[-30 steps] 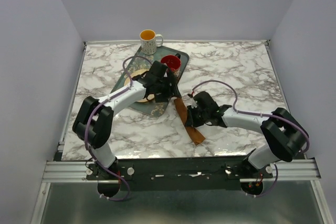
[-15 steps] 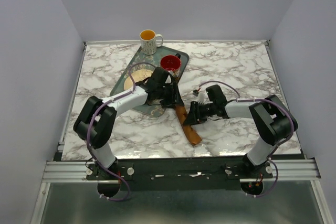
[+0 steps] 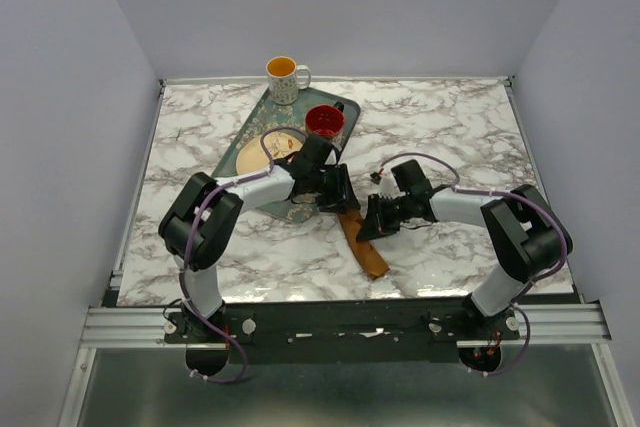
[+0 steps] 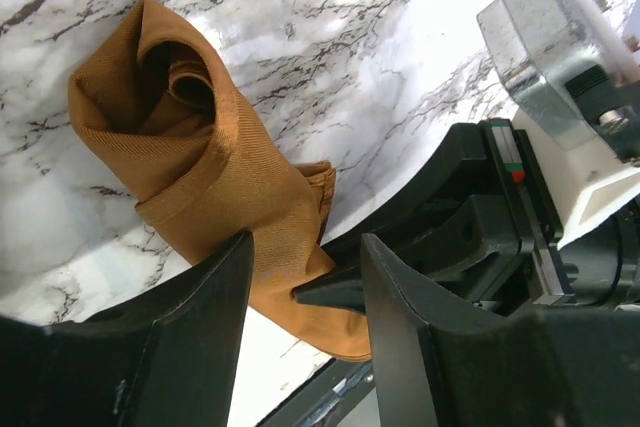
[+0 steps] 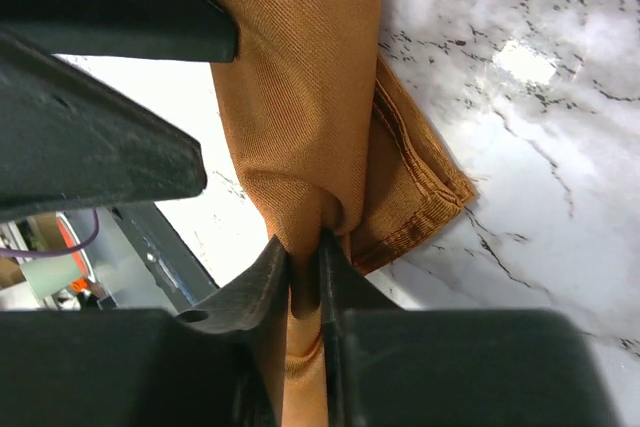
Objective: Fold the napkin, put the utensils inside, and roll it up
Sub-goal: Roll the napkin with the utensil
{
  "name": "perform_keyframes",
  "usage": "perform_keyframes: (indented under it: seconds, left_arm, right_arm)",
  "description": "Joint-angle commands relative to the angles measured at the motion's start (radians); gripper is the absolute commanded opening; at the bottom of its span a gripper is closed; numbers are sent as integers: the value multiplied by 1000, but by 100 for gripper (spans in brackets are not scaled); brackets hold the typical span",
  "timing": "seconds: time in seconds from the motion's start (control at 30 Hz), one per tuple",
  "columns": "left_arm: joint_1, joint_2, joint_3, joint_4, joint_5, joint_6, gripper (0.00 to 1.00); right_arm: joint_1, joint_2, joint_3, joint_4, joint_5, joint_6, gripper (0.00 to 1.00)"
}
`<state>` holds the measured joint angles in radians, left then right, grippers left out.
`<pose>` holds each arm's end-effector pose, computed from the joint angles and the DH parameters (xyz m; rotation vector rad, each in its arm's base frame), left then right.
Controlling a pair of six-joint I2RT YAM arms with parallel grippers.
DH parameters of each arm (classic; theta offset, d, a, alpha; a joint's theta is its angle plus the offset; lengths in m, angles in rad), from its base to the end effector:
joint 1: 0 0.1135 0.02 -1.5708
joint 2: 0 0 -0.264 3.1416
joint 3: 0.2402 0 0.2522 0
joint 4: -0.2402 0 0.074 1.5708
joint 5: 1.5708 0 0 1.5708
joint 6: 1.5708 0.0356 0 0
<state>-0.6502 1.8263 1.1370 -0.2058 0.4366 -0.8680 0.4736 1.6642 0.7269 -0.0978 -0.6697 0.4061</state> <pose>0.2936 -0.2422 0.1765 -0.0853 2.7391 -1.1003 0.2480 0.1519 0.1268 -0.3496 2.6959 1.1682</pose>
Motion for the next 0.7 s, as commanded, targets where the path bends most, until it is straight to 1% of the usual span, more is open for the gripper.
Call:
perform_keyframes:
  seconds: [0.0, 0.1, 0.27, 0.33, 0.4, 0.47, 0.57, 0.6, 0.67]
  left_arm:
    - [-15, -61, 20, -87, -64, 14, 59]
    - [-20, -103, 0, -142, -128, 9, 65]
    - [-46, -116, -14, -178, -176, 4, 65]
    - [-48, -101, -16, -161, -185, 7, 65]
    - [-48, -56, 15, -164, -185, 14, 65]
    - [-49, -33, 36, -176, -182, 14, 65]
    - [-52, -15, 62, -176, -216, 9, 67]
    - [-54, 2, 88, -184, -246, 15, 69]
    - [-60, 27, 118, -237, -269, 29, 70]
  right_arm:
    - [-3, 39, 26, -103, 70, -61, 18]
    - [-10, 58, 45, -114, 52, -67, 16]
    - [-41, 112, 69, -118, -30, -66, 14]
    - [-52, 135, 74, -118, -48, -73, 15]
    - [-69, 149, 77, -118, -80, -82, 15]
    - [-85, 164, 75, -125, -105, -96, 17]
    - [-96, 177, 81, -132, -114, -118, 20]
    - [-99, 180, 82, -138, -116, -119, 21]
    - [-104, 183, 86, -140, -122, -122, 21]
